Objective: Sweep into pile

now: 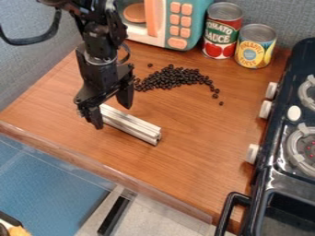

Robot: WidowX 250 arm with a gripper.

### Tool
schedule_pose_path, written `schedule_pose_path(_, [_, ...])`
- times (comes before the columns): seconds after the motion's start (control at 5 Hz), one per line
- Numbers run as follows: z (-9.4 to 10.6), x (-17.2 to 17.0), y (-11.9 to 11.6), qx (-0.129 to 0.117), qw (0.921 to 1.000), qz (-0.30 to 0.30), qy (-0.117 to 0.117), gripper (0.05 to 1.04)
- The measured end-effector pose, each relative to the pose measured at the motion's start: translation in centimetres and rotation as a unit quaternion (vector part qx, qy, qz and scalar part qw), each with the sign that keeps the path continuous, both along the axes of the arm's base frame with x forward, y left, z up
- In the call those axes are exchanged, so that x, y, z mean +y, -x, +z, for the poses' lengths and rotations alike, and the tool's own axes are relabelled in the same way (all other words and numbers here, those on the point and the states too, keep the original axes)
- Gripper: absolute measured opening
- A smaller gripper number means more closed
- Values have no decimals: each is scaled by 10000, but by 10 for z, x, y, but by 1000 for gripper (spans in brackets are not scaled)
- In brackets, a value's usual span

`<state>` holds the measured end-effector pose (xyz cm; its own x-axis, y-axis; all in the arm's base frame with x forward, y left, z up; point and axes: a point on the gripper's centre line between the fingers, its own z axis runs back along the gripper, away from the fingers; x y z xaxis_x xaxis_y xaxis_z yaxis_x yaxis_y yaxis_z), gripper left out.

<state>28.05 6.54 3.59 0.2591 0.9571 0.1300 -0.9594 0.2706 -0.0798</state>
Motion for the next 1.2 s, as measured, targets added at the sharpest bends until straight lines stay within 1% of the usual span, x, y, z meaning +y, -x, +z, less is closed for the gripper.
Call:
schedule_pose_path(0.2, [-12,0,2,93,9999,62,-84,964])
schedule_pose_path(0.4, [-19,1,0,108,9997,106,-167,823])
schedule_pose_path(0.6, [-20,0,0,71,9996,134,-235,516])
schedule_pose_path(0.8, [-20,-3,-1,89,9997,14,-230,382])
schedule_pose_path(1.0, [-19,-6,1,175,9996,-138,-167,382])
schedule_pose_path(1.2, [7,-11,-14,-94,9994,-331,-19,382])
